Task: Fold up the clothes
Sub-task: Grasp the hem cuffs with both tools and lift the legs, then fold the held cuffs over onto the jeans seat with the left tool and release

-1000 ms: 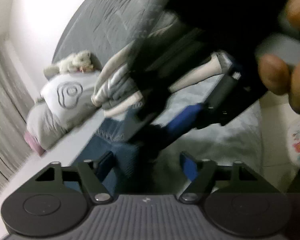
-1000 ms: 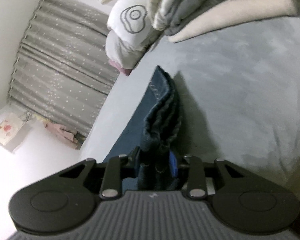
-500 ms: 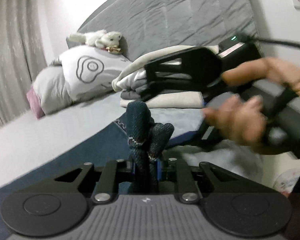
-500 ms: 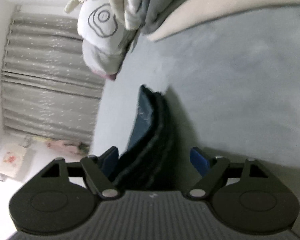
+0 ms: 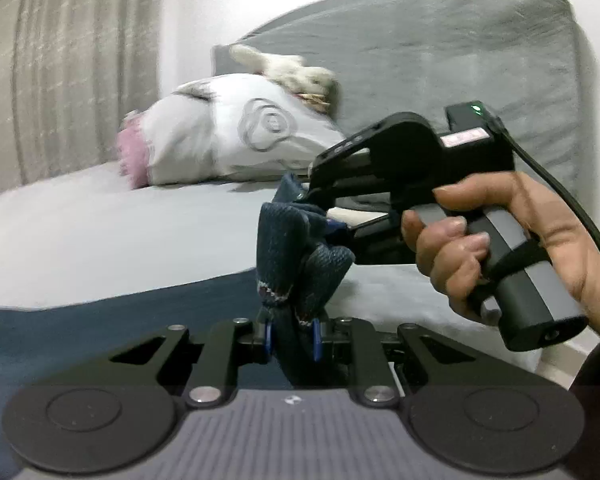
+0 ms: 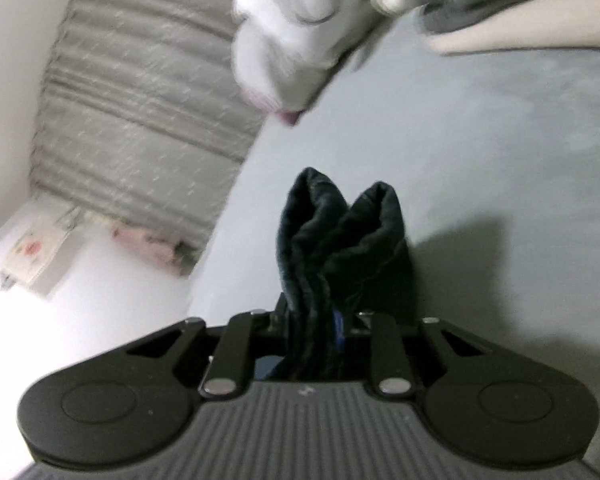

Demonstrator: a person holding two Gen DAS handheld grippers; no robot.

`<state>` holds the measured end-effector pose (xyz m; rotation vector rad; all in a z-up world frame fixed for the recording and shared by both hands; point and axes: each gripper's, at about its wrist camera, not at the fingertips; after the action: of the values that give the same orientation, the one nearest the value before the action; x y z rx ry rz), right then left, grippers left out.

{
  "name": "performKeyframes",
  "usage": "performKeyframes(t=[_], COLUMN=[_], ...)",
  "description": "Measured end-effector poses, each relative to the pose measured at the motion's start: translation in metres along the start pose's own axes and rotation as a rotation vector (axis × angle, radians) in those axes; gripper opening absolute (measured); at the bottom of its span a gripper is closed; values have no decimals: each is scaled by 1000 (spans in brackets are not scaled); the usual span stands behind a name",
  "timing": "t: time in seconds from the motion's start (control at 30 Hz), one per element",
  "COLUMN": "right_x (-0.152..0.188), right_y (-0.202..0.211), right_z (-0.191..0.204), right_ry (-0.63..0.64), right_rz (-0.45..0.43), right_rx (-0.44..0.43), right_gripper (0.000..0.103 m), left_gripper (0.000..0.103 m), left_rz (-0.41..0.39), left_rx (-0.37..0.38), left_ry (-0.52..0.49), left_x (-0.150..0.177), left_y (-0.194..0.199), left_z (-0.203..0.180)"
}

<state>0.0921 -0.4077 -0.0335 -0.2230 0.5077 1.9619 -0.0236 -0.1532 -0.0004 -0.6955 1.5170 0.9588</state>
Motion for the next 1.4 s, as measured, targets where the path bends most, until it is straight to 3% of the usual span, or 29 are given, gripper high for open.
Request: performKeyframes(t=[0.23,0.6,0.77,0.83,0.9,0.97,1.07,1.17,1.33,1.4], right_x=[54,137,169,177,186,190,184,161,127,120], right_y=[-52,-133,-171,-181,-191,-193,-190,-176,-155,-150], right_z=[49,100,111,112,111,109,109,111,104,99], right_ry=[63,149,189,204,213,198,165,170,206,234], right_rz=[120,283,344,362,378,391,389,337,226,194], right_rx=[-115,-151,-145,-144,-162,-205,-243,-246,-182,-134], right_gripper=[24,25,25,27,40,54,69,71,70,59], left_gripper=[17,17,19,26,42,53,60,65,66,65], left_rz=[11,27,74,103,138,148,146,122,63,29], left_rx=[-112,-309,-344,-336,-332,-329,-317,-337,-404,-385], left_ry=[47,124,181,183,192,221,281,260,153,139], left_x=[-2,19,32,35,40,42,40,35,16,7], left_y=[33,84,92,87,90,98,112,128,148,146], left_z=[54,142,181,190,201,210,226,231,230,229])
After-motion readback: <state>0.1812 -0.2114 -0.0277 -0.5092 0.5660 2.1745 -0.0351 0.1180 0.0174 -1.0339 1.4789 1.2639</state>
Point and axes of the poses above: each gripper's, at about its wrist camera, not at the fingertips, and y roughly against the way its jaws point, z to its left, x to its underside, and after that the axes turned 14 degrees about -z, right-handed
